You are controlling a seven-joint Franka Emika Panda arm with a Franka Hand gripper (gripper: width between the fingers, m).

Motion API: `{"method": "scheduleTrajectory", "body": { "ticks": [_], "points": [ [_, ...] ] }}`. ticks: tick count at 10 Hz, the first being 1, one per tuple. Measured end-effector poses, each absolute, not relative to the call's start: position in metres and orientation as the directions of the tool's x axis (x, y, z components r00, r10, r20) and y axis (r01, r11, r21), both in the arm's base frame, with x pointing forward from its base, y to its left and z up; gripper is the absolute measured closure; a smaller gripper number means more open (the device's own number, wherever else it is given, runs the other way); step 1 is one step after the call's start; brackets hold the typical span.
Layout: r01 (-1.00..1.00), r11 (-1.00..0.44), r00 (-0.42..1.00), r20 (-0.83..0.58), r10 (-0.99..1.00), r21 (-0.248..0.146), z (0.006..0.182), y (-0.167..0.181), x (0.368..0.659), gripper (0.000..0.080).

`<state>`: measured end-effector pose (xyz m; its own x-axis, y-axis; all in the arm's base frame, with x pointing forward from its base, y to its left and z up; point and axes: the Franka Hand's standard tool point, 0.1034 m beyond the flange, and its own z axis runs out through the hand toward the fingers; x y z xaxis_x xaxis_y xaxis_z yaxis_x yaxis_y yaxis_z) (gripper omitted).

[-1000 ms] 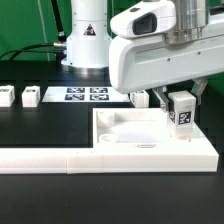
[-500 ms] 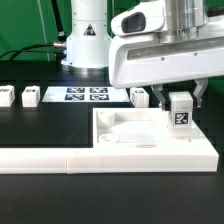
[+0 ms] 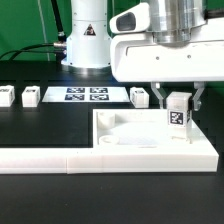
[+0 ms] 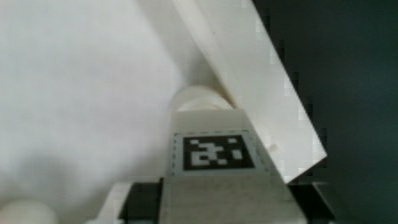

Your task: Assemble square table

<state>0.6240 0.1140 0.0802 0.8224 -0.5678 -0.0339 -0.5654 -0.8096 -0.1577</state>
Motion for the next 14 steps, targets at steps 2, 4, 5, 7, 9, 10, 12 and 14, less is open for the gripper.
{"method": "scheduleTrajectory", "body": {
  "ticks": [2,4,5,7,9,10,12,14],
  "points": [
    [-0.732,-0.665,0.679,-0.077,-0.731,-0.149,0.079,0.119,0.622,0.0506],
    [-0.857,-0.499,0.513,-0.114,-0.851,-0.131,0.078,0.127,0.620,0.0506],
    [-0.883,-0.452,0.466,-0.129,-0.875,-0.128,0.078,0.128,0.620,0.0506],
    [-0.864,-0.486,0.501,-0.126,-0.856,-0.134,0.077,0.129,0.620,0.0505],
    [-0.792,-0.593,0.609,-0.107,-0.786,-0.144,0.077,0.129,0.619,0.0302],
    [-0.713,-0.685,0.700,-0.094,-0.708,-0.149,0.078,0.130,0.619,0.0185],
    [-0.603,-0.781,0.797,-0.071,-0.600,-0.165,0.078,0.131,0.621,0.0151],
    [-0.437,-0.882,0.898,-0.037,-0.438,-0.174,0.078,0.130,0.621,0.0150]
  ]
}}
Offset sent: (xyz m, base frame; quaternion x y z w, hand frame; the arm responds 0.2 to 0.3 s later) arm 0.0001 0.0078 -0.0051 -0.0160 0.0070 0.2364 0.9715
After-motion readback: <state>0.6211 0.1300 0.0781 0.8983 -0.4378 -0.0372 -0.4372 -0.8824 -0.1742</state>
